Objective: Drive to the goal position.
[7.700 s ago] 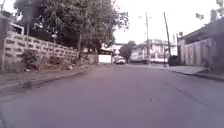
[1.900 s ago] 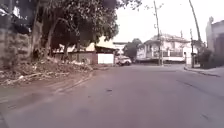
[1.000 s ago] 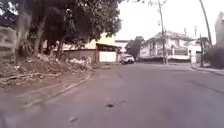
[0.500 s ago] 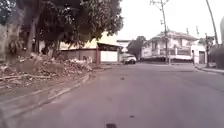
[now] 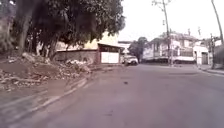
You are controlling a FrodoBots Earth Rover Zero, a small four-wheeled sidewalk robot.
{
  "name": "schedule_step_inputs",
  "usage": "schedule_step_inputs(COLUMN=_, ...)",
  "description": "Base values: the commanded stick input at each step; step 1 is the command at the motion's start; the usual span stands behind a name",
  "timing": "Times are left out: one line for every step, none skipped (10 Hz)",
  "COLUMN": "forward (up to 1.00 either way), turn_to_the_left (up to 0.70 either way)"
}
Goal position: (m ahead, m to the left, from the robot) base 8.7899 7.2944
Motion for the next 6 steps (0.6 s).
schedule_step_inputs(forward=1.0, turn_to_the_left=-0.13)
schedule_step_inputs(forward=1.0, turn_to_the_left=0.0)
schedule_step_inputs(forward=1.0, turn_to_the_left=0.0)
schedule_step_inputs(forward=1.0, turn_to_the_left=0.0)
schedule_step_inputs(forward=1.0, turn_to_the_left=0.0)
schedule_step_inputs(forward=1.0, turn_to_the_left=0.0)
